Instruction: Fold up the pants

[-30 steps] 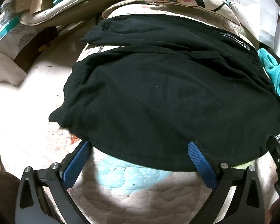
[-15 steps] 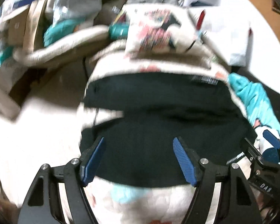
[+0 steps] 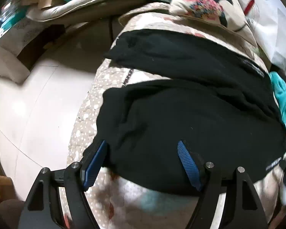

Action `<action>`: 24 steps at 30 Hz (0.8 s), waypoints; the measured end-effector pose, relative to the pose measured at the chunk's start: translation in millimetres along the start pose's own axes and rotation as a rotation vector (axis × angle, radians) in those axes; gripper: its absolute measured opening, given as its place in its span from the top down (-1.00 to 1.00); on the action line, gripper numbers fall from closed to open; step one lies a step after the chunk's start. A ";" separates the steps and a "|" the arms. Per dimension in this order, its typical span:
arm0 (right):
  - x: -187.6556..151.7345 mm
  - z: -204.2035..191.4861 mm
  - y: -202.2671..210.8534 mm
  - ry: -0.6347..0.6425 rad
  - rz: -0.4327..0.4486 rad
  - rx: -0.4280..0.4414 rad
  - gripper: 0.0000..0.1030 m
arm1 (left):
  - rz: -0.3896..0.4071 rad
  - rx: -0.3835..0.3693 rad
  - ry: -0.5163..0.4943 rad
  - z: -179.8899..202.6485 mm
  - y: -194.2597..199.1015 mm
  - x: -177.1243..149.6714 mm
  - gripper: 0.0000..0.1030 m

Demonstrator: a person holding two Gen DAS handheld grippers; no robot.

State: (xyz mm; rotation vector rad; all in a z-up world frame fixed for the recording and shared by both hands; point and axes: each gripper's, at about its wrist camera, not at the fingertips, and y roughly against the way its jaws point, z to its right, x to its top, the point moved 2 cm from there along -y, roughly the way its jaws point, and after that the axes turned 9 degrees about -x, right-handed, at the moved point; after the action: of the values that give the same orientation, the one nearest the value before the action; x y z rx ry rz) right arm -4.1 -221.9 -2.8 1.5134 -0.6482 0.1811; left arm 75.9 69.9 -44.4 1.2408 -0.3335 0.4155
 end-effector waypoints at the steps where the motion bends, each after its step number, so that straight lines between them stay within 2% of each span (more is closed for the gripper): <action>1: -5.5 5.6 -3.7 -0.036 -0.017 0.005 -0.89 | 0.009 -0.001 0.002 -0.6 -2.0 1.3 -0.47; 6: -21.1 11.4 -22.1 -0.095 -0.080 0.004 -0.84 | -0.004 0.014 -0.026 0.5 -25.0 0.2 -0.64; 8: -22.4 12.8 -25.5 -0.116 -0.078 0.011 -0.82 | 0.000 0.001 -0.025 1.1 -23.3 1.4 -0.61; 10: -22.2 14.1 -29.8 -0.136 -0.075 0.024 -0.81 | -0.003 0.002 -0.045 0.7 -19.6 0.9 -0.28; 12: -19.7 16.0 -32.7 -0.165 -0.070 0.034 -0.81 | 0.004 -0.005 -0.054 -0.1 -12.2 0.4 0.35; 13: -17.9 17.2 -33.9 -0.179 -0.064 0.037 -0.81 | 0.005 -0.008 -0.058 -0.2 -9.4 0.5 0.48; 14: -14.4 18.2 -34.4 -0.186 -0.051 0.036 -0.81 | 0.003 -0.037 -0.055 -1.2 -5.6 -1.1 0.71; 15: -12.2 17.9 -33.4 -0.183 -0.037 0.039 -0.79 | 0.001 -0.051 -0.047 -2.1 -3.4 -1.7 0.77; 16: -9.3 16.8 -32.8 -0.174 -0.022 0.037 -0.66 | 0.004 -0.059 -0.041 -2.8 0.0 -2.9 0.79; 17: -6.7 15.9 -31.8 -0.160 -0.011 0.035 -0.44 | 0.008 -0.059 -0.040 -4.1 2.0 -3.6 0.79; 18: -4.8 15.1 -31.8 -0.153 -0.007 0.040 -0.33 | 0.012 -0.057 -0.041 -2.8 3.8 -4.4 0.80; 20: -2.5 15.1 -33.9 -0.152 -0.012 0.079 0.21 | 0.019 -0.054 -0.042 -1.3 9.4 -7.3 0.80; 21: -2.1 15.7 -35.4 -0.159 -0.024 0.104 0.32 | 0.023 -0.054 -0.040 -1.7 11.9 -8.5 0.80; 23: -3.1 15.3 -35.7 -0.170 -0.038 0.152 0.71 | 0.028 -0.060 -0.027 -2.9 15.5 -10.2 0.80; 24: -3.7 13.8 -34.8 -0.169 -0.040 0.168 0.76 | 0.026 -0.064 -0.021 -4.2 17.4 -11.6 0.80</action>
State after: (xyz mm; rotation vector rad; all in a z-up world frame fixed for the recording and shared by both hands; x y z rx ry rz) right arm 6.3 -236.9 -35.7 1.7153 -0.7509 0.0787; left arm 57.5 77.1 -36.3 1.1795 -0.3781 0.4113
